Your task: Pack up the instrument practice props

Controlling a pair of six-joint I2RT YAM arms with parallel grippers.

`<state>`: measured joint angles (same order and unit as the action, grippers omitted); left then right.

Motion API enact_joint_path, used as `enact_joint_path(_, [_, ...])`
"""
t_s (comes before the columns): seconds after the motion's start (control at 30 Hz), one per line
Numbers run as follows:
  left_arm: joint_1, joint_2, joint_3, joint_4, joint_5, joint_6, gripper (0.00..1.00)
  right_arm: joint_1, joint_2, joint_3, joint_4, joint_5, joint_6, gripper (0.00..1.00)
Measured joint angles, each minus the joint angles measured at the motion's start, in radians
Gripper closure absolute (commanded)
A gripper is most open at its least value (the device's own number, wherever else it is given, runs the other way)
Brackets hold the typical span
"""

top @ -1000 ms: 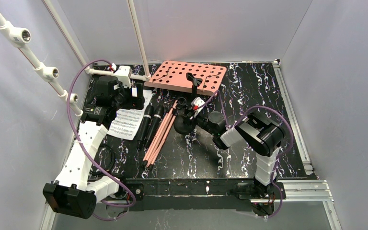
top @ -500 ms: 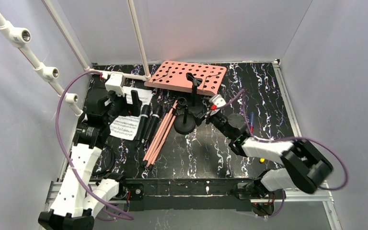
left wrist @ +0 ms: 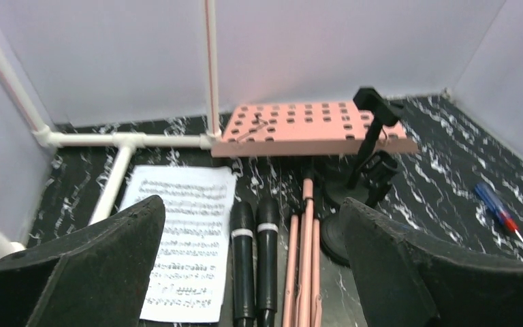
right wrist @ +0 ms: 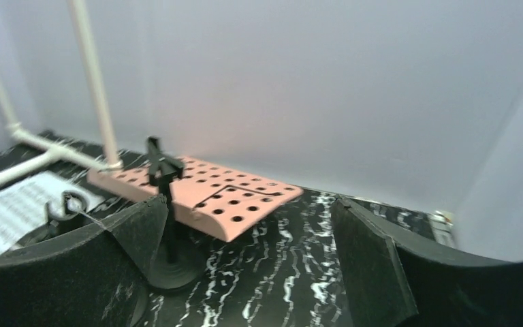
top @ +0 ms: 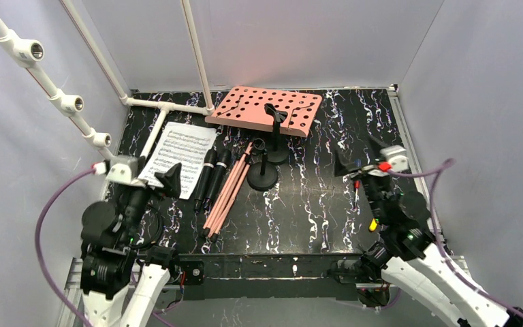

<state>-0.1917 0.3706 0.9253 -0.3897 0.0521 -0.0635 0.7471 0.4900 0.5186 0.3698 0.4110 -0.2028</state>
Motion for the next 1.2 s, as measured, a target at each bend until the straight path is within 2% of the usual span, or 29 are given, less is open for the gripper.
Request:
enact_joint_path(0.17, [0.0,-0.167,-0.018,-0.002,-0.087,-0.005,0.02,0.0,-0.187,0.068,-0.201,0.183,-0.018,0.01])
enact_joint_path(0.27, [0.0,-0.258,-0.052,-0.002,-0.161,-0.014,0.02,0.0,-0.272,0.067,-0.265,0.254,-0.045,0.01])
enact_joint_path(0.4, [0.0,-0.37,-0.14,0.009,-0.267,-0.02,0.02,0.0,-0.386,0.006,-0.298,0.309,-0.084,0.01])
enact_joint_path(0.5, [0.0,-0.367,-0.213,0.039,-0.323,-0.023,0.02,-0.001,-0.455,-0.07,-0.303,0.349,-0.103,0.01])
enact_joint_path(0.67, [0.0,-0.367,-0.32,0.014,-0.386,-0.035,0.02,-0.001,-0.456,-0.116,-0.317,0.376,-0.143,0.01])
enact_joint_path(1.2, [0.001,-0.368,-0.365,0.05,-0.381,-0.039,0.02,-0.001,-0.463,-0.175,-0.306,0.395,-0.215,0.01])
